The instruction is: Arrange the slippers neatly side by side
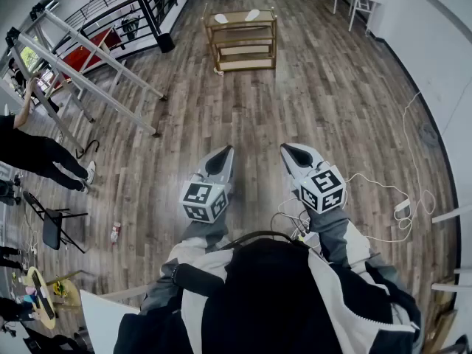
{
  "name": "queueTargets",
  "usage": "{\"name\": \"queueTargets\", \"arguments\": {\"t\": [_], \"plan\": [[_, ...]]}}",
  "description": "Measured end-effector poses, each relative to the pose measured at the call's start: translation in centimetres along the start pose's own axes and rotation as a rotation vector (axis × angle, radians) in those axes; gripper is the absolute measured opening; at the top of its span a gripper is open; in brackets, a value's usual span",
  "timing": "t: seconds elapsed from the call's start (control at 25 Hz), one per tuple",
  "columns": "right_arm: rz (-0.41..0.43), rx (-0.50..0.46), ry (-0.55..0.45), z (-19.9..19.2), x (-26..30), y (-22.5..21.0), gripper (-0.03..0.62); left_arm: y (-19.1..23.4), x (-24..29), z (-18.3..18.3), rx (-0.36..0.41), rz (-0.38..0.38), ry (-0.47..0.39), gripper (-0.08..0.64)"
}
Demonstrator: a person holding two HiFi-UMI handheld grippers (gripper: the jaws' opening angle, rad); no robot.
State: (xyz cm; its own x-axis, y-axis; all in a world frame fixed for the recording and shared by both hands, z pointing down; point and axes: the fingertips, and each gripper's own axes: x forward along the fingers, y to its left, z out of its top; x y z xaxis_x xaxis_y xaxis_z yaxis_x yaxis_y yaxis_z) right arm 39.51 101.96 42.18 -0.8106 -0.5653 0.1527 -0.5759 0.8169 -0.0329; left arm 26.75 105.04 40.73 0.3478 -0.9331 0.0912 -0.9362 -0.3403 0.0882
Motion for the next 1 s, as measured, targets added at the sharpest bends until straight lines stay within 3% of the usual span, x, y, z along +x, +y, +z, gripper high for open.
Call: {"name": "queueTargets", "arguments": {"t": [0.52,0.56,0.6,0.76,1.0], "plan": [[0.007,-0.002,-0.034,0.5,0.1,0.9,0.005,0.4,-1.4,0.3,0.004,0.009,-0.023,0.009],[0.006,-0.004,-0.038,0.6,0.0,0.9,0.014,0.3,-1.5,0.5,0.006,0.006,-0.028,0.009],[0.009,-0.005,-0.04,0.7,0.0,1.1,0.063,0.3,-1.6,0.6,0.007,0.004,-0.031,0.009],[0.017,-0.001,-0.035,0.7,-0.3,1.6,0.009,0.6,-1.8,0.7,0.004,0.001,-0.027,0.009],[0.018,0.009,-0.029,0.1,-0.2,1.6,0.003,0.6,-1.4,-0.2,0.004,-0.021,-0.005,0.009]]}}
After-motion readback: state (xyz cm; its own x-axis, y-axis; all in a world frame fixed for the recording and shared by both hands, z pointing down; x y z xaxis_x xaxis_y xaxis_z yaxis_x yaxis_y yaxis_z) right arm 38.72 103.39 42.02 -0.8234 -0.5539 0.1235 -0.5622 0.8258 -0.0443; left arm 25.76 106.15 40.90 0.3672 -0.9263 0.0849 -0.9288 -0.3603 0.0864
